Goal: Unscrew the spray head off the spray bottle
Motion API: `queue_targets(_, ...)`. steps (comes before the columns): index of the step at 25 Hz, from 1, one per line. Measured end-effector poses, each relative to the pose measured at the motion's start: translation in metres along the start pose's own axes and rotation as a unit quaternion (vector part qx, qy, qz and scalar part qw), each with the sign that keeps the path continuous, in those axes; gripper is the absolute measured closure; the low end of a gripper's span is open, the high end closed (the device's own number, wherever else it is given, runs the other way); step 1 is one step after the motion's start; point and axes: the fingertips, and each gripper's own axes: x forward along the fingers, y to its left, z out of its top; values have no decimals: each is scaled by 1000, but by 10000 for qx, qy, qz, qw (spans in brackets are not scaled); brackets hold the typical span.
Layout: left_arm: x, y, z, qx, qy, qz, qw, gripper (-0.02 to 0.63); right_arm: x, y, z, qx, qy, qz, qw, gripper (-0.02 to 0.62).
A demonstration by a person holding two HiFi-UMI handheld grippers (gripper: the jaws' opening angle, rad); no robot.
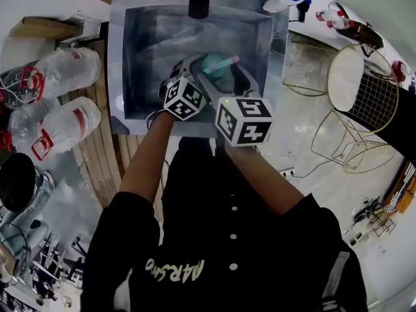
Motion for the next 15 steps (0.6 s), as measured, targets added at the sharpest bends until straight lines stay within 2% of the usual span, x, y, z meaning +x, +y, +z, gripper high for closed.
queue_targets(5, 2, -2, 0, -111, 49, 120, 9999, 244, 17, -9, 1, -572, 265, -448, 9970, 242)
queue_targets(8, 3, -1, 2, -152, 36, 172, 9997, 244, 24, -13, 0, -981, 351, -571, 9929, 289)
queue_targets(13, 5, -1, -1, -160, 91, 148, 9997, 244, 29, -3, -4, -2048, 459, -175, 9776, 386)
queue_targets(15, 5, -2, 0, -171, 83, 111, 9998, 244, 30, 0, -6, -2564, 498, 30, 9653, 475)
